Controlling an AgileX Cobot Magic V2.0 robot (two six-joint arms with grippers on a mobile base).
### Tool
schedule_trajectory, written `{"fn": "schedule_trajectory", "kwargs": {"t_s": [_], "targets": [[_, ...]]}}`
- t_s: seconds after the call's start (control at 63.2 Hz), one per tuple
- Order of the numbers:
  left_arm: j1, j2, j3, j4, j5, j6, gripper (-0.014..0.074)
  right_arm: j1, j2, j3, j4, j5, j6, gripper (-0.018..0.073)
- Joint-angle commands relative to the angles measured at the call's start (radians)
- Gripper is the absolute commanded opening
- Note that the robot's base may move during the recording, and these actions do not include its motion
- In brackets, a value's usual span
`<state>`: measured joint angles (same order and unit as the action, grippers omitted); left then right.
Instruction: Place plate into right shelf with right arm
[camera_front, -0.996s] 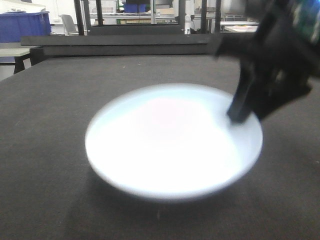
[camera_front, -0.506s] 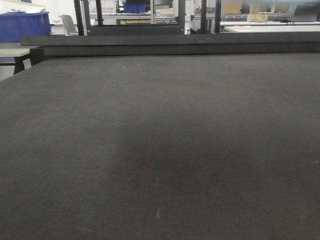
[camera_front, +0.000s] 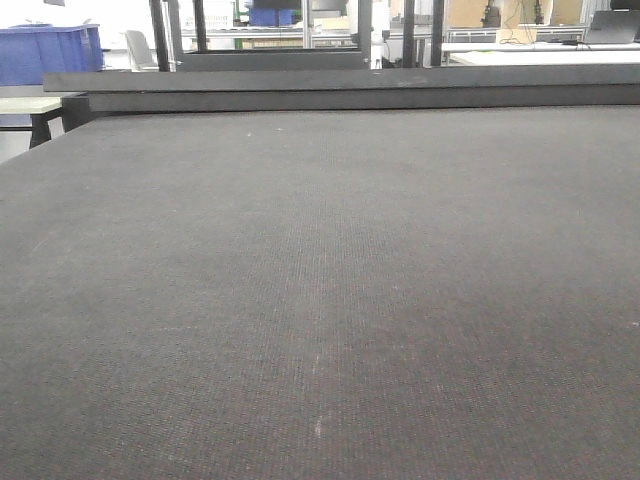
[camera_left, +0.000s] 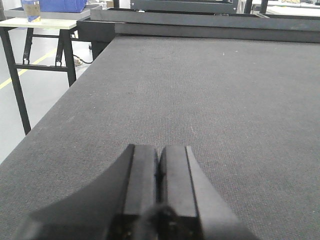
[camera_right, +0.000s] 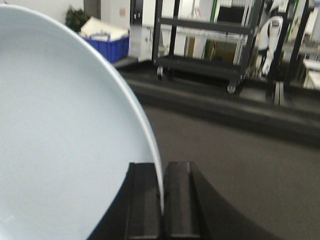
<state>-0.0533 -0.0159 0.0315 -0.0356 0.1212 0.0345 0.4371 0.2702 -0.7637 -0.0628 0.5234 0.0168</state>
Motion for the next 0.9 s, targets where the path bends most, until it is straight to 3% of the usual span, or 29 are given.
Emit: {"fn": "schedule_trajectory", "kwargs": {"t_s": [0.0, 0.126, 0.237, 0.885], "targets": [[0.003, -0.006, 0.010, -0.006, -0.086, -0.003, -0.0047, -0.001, 0.012, 0.046, -0.013, -0.276, 0.004, 0.0054], [0.003, -0.006, 0.010, -0.006, -0.086, -0.003, -0.0047, -0.001, 0.013, 0.160, -0.013, -0.486, 0.004, 0.0054], [0.003, -0.006, 0.010, -0.006, -0.086, -0.003, -0.0047, -0.001, 0.013, 0.219, -0.013, -0.582, 0.004, 0.0054], [0.003, -0.006, 0.010, -0.006, -0.086, -0.003, -0.0047, -0.001, 0.013, 0.278, -0.013, -0.573, 0.004, 0.0054]]}}
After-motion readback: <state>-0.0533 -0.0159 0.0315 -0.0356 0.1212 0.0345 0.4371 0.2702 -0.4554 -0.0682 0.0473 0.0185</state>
